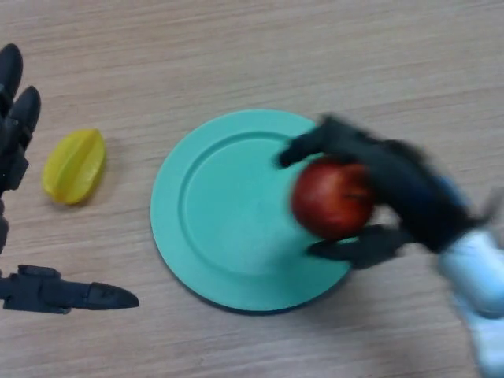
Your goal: Pick up the red apple and place it on the plate
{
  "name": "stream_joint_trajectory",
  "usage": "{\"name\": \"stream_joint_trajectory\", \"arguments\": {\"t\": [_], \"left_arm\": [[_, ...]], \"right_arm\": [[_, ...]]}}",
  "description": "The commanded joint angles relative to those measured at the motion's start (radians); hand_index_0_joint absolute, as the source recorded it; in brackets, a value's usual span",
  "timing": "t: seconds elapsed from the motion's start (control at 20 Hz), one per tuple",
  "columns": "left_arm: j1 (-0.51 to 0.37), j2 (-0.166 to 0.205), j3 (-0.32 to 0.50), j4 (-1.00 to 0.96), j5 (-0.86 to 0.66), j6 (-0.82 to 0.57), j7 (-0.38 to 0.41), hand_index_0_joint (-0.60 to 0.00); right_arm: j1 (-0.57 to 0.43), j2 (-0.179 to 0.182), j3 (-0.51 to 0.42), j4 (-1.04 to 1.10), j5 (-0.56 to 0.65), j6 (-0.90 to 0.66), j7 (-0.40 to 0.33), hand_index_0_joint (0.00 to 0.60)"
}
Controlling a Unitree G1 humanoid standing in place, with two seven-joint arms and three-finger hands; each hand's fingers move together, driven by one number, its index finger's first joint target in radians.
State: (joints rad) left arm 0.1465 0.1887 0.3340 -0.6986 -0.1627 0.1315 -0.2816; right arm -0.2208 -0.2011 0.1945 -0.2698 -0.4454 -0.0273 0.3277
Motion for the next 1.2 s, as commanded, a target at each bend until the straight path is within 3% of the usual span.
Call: {"name": "stream_joint_trajectory", "arguments": {"t": [0.05, 0.15, 0.3, 0.35, 0.5, 0.55, 0.6, 0.8, 0.9, 0.95, 1.05, 1.1, 1.2], "left_arm": [[-0.010, 0.027, 0.074, -0.064, -0.055, -0.134, 0.041, 0.000], [-0.003, 0.025, 0.079, -0.070, -0.062, -0.133, 0.037, 0.000], [-0.004, 0.026, 0.114, -0.083, -0.111, -0.108, 0.037, 0.000], [-0.004, 0.026, 0.115, -0.083, -0.113, -0.108, 0.038, 0.000], [-0.014, 0.030, 0.130, -0.080, -0.132, -0.103, 0.054, 0.000], [-0.024, 0.036, 0.133, -0.081, -0.140, -0.096, 0.067, 0.000], [-0.038, 0.051, 0.127, -0.095, -0.141, -0.070, 0.079, 0.000], [-0.066, 0.063, 0.083, -0.096, -0.108, -0.046, 0.072, 0.000], [-0.078, 0.075, 0.089, -0.086, -0.125, -0.034, 0.070, 0.000], [-0.081, 0.081, 0.091, -0.084, -0.124, -0.032, 0.066, 0.000], [-0.086, 0.084, 0.084, -0.072, -0.118, -0.027, 0.060, 0.000], [-0.090, 0.081, 0.077, -0.072, -0.143, -0.003, 0.066, 0.000], [-0.089, 0.081, 0.043, -0.068, -0.101, -0.029, 0.058, 0.000]], "right_arm": [[-0.079, 0.006, 0.029, -0.015, 0.096, 0.042, -0.097, 0.600], [-0.126, 0.010, 0.071, 0.120, 0.121, -0.006, -0.180, 0.600], [-0.143, 0.011, 0.070, 0.272, 0.054, -0.049, -0.197, 0.600], [-0.143, 0.011, 0.070, 0.272, 0.051, -0.049, -0.196, 0.550], [-0.156, 0.011, 0.061, 0.246, 0.042, -0.024, -0.197, 0.150], [-0.165, 0.011, 0.053, 0.214, 0.058, -0.005, -0.205, 0.050], [-0.178, 0.011, 0.035, 0.139, 0.125, 0.053, -0.208, 0.000], [-0.195, 0.011, -0.108, -0.058, 0.253, 0.211, -0.083, 0.000], [-0.173, -0.016, -0.203, -0.146, 0.336, 0.249, -0.034, 0.000], [-0.159, -0.037, -0.225, -0.158, 0.361, 0.238, -0.034, 0.000], [-0.110, -0.065, -0.305, -0.262, 0.526, 0.387, -0.047, 0.000], [-0.071, -0.086, -0.368, -0.338, 0.688, 0.530, -0.086, 0.000], [-0.004, -0.114, -0.427, -0.379, 0.836, 0.536, -0.146, 0.000]]}}
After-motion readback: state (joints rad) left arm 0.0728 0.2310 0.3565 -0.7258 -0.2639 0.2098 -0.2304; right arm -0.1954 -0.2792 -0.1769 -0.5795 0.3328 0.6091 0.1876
